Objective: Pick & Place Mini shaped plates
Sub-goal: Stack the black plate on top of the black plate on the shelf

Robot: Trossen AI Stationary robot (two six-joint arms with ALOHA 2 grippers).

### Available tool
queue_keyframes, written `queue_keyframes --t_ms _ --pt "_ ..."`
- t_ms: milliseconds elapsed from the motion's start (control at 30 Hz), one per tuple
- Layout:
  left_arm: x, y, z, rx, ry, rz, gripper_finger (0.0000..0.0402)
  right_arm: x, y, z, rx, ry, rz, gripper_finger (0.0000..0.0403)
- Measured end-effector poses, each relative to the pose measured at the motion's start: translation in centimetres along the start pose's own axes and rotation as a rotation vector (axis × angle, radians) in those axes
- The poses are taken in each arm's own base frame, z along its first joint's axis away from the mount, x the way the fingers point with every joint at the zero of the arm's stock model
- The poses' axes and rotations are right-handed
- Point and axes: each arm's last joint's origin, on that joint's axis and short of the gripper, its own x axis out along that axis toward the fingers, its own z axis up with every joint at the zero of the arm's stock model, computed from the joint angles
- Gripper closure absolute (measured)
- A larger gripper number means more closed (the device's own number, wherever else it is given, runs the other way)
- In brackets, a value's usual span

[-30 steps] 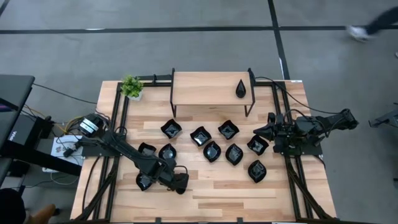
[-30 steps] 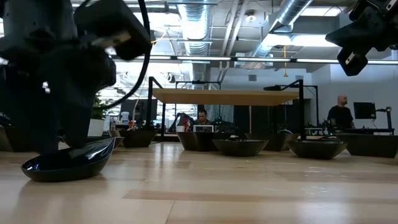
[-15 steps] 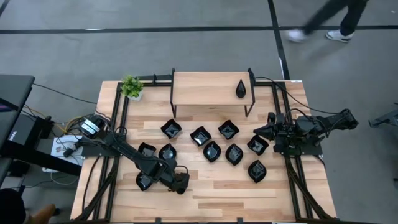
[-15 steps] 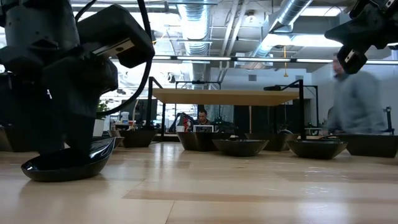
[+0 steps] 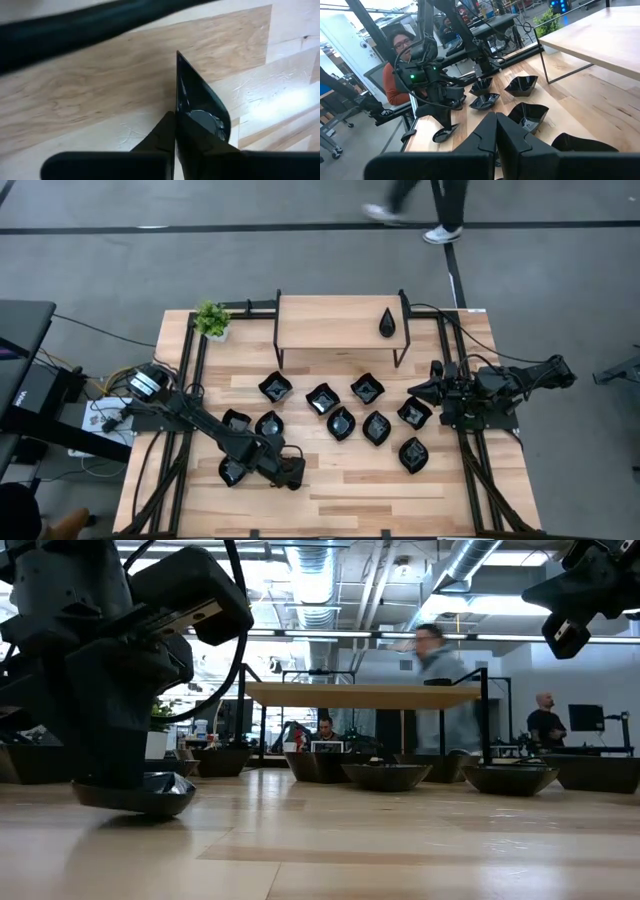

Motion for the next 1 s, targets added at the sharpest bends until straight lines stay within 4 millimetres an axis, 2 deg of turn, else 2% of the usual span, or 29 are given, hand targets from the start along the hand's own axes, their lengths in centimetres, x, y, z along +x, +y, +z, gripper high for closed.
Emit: queue_keyframes --t_ms 167,300,400,533,733,1000 --pt "-1.9 -0.6 0.2 0.055 -0.029 -0.071 0.0392 0.0 0.0 0.0 0.047 -0.004 0.002 0.0401" --pt "-4.6 -1.6 0.9 0.103 -0.15 -0.202 0.0394 0.0 0.0 0.0 0.157 -0.004 0.003 0.0401" --pt "-6.5 -2.7 2.2 0.136 -0.261 -0.308 0.0394 0.0 0.1 0.2 0.183 -0.021 0.019 0.0401" --pt "-7.8 -4.3 5.2 0.178 -0.362 -0.411 0.0395 0.1 0.7 1.0 0.163 -0.077 0.108 0.0401" --pt "-9.0 -6.6 11.1 0.291 -0.47 -0.455 0.0395 0.8 1.8 2.7 0.078 -0.144 0.141 0.0401" --pt "-12.7 -9.1 17.4 0.439 -0.659 -0.458 0.0395 4.2 4.6 6.7 -0.051 -0.047 0.021 0.0385"
